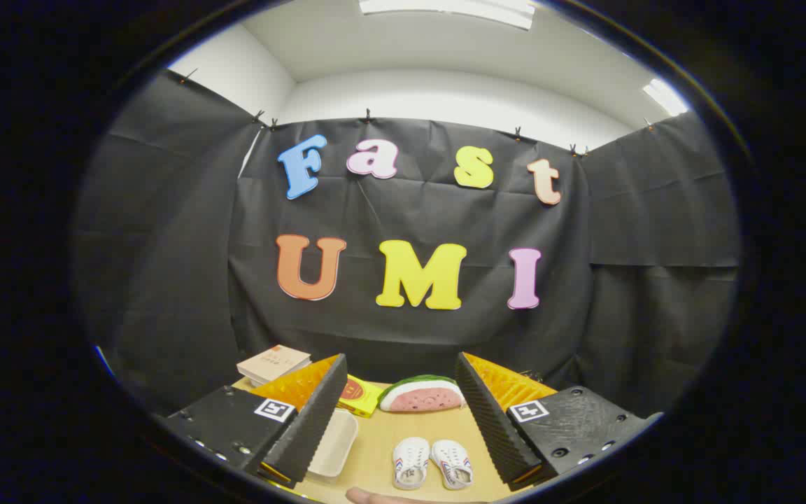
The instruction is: Open the storage box then place both shoes into the box .Put the left shoe in first, then the right shoe, with the right side of both shoes facing outward in a uniform manner.
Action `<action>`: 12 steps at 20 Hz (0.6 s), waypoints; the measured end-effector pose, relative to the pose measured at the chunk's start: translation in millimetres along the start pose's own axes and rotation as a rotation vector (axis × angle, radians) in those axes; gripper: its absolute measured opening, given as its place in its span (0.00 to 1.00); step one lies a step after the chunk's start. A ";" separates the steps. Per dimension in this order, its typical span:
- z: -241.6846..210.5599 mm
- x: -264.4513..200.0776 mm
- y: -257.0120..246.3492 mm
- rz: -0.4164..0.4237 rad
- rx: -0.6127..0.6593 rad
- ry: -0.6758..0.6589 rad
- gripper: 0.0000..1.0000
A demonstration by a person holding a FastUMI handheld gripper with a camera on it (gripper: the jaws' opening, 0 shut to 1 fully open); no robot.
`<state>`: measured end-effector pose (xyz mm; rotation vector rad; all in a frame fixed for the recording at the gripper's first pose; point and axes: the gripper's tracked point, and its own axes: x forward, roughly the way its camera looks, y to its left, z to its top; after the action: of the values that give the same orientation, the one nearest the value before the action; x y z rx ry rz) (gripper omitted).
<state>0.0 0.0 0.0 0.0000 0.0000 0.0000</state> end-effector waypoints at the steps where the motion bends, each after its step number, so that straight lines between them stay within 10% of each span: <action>1: -1.5 0.0 -2.9 -0.011 -0.003 0.000 0.95; 12: -22.1 12.8 -42.1 -0.024 0.034 0.028 0.95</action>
<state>12.8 -42.1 -22.1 0.0339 0.0281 -0.0235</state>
